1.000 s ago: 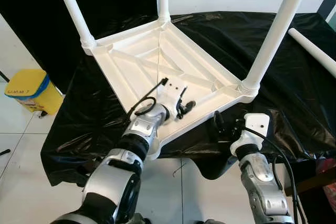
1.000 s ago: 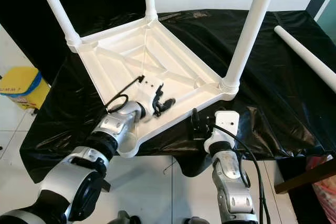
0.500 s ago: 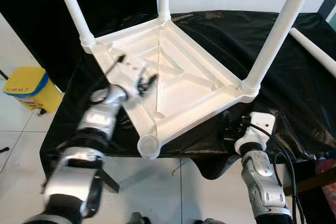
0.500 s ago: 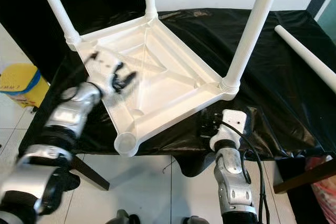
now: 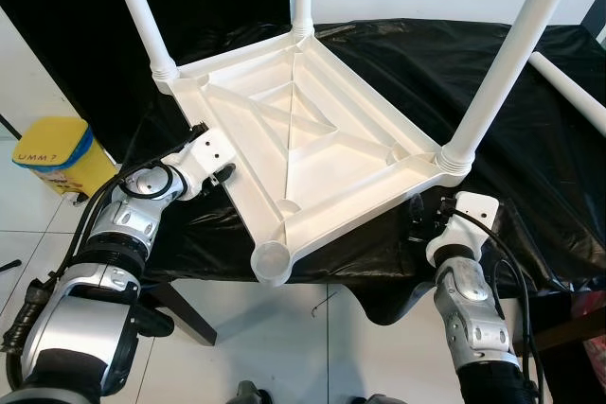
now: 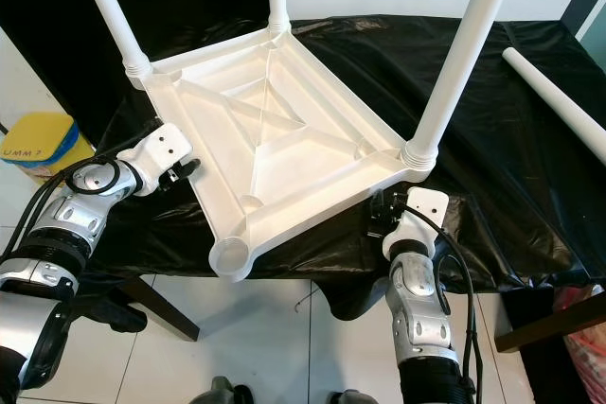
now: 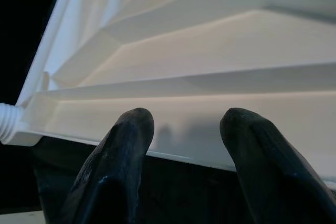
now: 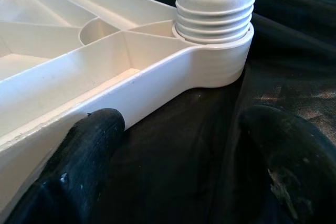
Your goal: Building children table
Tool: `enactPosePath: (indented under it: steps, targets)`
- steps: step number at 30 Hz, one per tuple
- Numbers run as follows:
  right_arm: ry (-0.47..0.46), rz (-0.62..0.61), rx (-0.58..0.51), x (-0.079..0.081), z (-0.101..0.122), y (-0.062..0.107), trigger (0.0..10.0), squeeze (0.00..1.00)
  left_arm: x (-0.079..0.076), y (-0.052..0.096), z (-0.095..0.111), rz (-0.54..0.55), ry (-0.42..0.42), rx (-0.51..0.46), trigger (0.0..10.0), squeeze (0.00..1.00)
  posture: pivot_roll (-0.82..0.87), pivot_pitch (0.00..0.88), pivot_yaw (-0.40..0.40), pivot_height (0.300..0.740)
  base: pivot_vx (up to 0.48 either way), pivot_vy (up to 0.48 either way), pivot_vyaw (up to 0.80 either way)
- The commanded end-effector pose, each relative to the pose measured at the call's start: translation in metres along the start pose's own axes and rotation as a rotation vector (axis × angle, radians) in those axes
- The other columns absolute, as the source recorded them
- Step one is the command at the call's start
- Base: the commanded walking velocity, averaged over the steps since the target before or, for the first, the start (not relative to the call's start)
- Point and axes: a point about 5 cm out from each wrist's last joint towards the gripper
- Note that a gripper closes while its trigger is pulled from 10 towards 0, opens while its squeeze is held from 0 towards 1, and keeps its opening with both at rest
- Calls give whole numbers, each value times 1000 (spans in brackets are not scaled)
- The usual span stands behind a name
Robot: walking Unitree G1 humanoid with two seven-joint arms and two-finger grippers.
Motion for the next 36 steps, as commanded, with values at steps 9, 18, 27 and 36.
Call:
enactPosePath:
  steps: [9,18,27,36]
  targets:
    - [-25,-44,83,5,-12,-8,10000,0,-14,5,-17,-17,-85,48,10000,0,17,134,7,740,0,0,0]
    - [-12,-67,114,9,-18,-15,10000,0,-45,6,-14,-157,-26,-15,10000,0,59,167,10,740,0,0,0]
    - [18,-41,117,12,-17,-24,10000,0,-79,11,9,-360,7,-152,10000,0,68,192,-7,740,0,0,0]
    - [31,-31,106,16,-10,-32,10000,0,-89,9,28,-368,55,-222,10000,0,64,215,-23,740,0,0,0]
Point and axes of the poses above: a point about 5 cm out from each wrist's last joint towards the gripper, its own y axis pointing back from the gripper into the wrist, its own z axis along the axis of the wrist's last joint, x = y × z, and after that the axes turned 7 degrees about -y, right-handed
